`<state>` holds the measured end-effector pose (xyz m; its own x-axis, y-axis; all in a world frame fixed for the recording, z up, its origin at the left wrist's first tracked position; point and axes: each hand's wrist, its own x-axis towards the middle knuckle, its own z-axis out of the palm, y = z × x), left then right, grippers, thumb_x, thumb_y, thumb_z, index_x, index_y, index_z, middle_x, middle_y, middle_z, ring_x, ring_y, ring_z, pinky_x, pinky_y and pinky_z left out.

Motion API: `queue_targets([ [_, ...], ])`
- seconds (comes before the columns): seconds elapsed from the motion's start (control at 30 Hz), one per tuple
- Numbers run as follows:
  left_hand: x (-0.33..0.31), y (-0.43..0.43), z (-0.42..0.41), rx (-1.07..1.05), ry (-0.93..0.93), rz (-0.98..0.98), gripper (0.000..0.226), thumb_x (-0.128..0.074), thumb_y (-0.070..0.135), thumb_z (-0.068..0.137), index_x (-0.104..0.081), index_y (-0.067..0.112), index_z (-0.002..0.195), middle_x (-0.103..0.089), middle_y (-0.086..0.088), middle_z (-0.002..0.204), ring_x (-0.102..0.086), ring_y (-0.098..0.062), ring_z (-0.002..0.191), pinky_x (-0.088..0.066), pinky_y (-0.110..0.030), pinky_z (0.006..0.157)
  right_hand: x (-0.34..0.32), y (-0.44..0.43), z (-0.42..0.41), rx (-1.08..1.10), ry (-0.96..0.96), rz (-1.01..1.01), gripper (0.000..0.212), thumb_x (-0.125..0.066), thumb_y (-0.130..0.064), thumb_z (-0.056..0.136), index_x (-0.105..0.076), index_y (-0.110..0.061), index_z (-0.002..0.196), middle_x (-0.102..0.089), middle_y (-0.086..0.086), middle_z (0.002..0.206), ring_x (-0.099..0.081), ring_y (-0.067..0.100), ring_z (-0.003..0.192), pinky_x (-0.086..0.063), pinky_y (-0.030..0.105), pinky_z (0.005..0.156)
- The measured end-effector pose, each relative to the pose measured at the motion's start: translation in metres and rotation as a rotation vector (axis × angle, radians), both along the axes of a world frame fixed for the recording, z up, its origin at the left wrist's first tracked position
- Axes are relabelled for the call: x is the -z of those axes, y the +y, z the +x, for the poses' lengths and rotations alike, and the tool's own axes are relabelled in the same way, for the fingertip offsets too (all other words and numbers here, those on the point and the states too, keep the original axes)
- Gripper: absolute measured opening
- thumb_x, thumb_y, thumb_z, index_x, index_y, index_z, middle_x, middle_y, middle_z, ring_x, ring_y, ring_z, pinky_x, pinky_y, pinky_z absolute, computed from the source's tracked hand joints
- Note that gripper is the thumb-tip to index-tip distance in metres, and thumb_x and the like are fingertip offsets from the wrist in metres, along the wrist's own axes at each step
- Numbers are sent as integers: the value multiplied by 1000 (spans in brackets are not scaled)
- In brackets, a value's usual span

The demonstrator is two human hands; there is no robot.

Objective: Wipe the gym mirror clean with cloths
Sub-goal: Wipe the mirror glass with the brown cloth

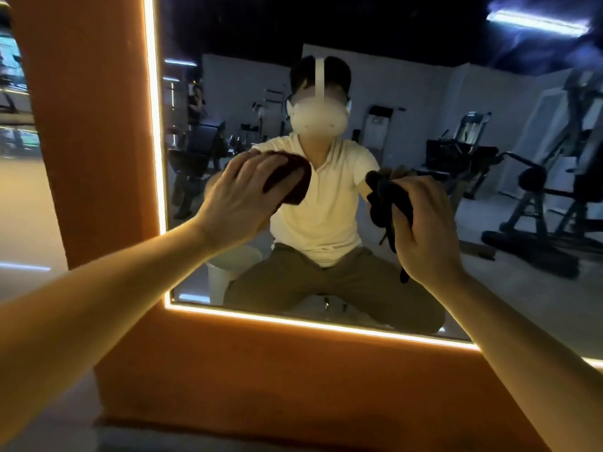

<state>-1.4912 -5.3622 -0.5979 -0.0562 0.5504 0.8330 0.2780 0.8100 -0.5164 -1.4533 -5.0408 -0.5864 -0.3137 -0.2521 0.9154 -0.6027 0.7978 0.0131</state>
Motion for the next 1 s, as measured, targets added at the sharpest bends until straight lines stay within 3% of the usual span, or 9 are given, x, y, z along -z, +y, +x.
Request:
queue_targets([
  [0.07, 1, 24, 2, 37, -49, 197, 63, -72, 18, 92, -45, 15, 148, -38, -17, 138, -43, -37, 123, -40, -49, 103, -1, 2, -1, -16, 13, -40, 35, -46, -23, 104, -61, 2, 124, -60, 18, 122, -57, 32, 115, -42, 32, 100],
  [0.13, 25, 45, 7, 85, -135, 239, 67, -74, 16, 89, -43, 14, 148, -37, -17, 137, -41, -38, 123, -42, -52, 101, 5, 5, 0, -28, 2, -59, 34, -47, -22, 104, -61, 2, 124, -60, 18, 122, -57, 32, 114, -43, 32, 99],
  [0.33, 123, 65, 11, 41, -199, -238, 64, -69, 22, 91, -44, 15, 150, -50, -11, 134, -53, -27, 115, -54, -45, 93, 63, 49, 3, -15, -33, -118, 32, -48, -22, 103, -60, -1, 123, -60, 16, 120, -59, 30, 110, -50, 44, 91],
  [0.43, 169, 69, 21, -83, -354, -567, 67, -75, 27, 88, -51, 18, 150, -65, -9, 133, -64, -26, 119, -55, -42, 99, 87, 71, 4, 4, -96, -137, 32, -48, -24, 102, -58, -4, 126, -58, 14, 125, -57, 29, 113, -50, 48, 92],
  [0.57, 153, 68, 25, -147, -350, -697, 70, -77, 26, 87, -50, 20, 151, -59, -9, 140, -56, -27, 127, -44, -43, 107, 86, 90, 5, -50, -107, -207, 30, -49, -19, 102, -56, -6, 127, -55, 12, 128, -53, 23, 118, -45, 39, 98],
  [0.63, 112, 75, 21, -137, -302, -574, 71, -72, 21, 86, -47, 19, 152, -50, -10, 142, -49, -28, 128, -40, -45, 106, 83, 97, 5, -57, -96, -299, 27, -50, -16, 102, -54, -7, 128, -54, 9, 125, -53, 18, 114, -43, 29, 95],
  [0.8, -11, 134, 13, -86, -89, 39, 67, -71, 25, 93, -41, 13, 152, -38, -19, 138, -44, -35, 119, -43, -47, 98, 79, 119, 6, -70, -162, -478, 33, -47, -19, 103, -50, -7, 134, -52, 12, 128, -49, 11, 113, -38, 9, 88],
  [0.9, -6, 159, 12, -46, -89, 286, 64, -70, 26, 95, -44, 13, 152, -32, -14, 141, -41, -35, 120, -43, -46, 100, 76, 132, 8, -87, -184, -497, 36, -45, -21, 102, -50, -5, 135, -54, 15, 128, -42, 3, 114, -30, -2, 89],
  [1.0, 53, 166, 12, -11, -181, 308, 61, -64, 25, 98, -38, 20, 153, -32, -15, 143, -41, -36, 123, -44, -48, 103, 82, 135, 3, -85, -177, -516, 34, -46, -20, 102, -53, -4, 130, -54, 17, 124, -44, 6, 111, -31, -2, 86],
])
